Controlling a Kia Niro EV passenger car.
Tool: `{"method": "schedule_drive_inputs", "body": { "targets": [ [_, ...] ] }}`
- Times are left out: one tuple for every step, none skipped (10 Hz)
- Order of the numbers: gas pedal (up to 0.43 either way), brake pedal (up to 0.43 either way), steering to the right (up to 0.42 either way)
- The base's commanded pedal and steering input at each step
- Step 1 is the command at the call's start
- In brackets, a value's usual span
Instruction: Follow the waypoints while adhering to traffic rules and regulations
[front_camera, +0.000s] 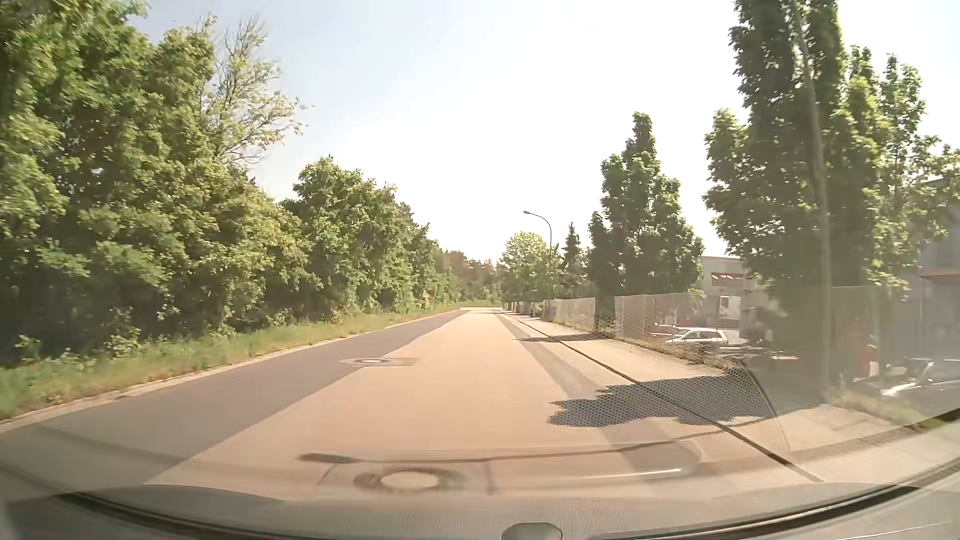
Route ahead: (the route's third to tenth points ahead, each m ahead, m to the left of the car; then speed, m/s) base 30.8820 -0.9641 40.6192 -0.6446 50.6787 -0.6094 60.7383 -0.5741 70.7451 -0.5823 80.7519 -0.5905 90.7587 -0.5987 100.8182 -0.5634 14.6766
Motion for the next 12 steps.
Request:
{"method": "schedule_drive_inputs", "body": {
  "targets": [
    [0.130,0.000,0.003],
    [0.130,0.000,0.002],
    [0.130,0.000,0.003],
    [0.130,0.000,-0.001],
    [0.130,0.000,-0.001],
    [0.130,0.000,-0.001],
    [0.130,0.000,-0.001],
    [0.130,0.000,-0.001],
    [0.130,0.000,-0.001],
    [0.130,0.000,-0.001],
    [0.130,0.000,-0.001],
    [0.130,0.000,-0.001]
  ]
}}
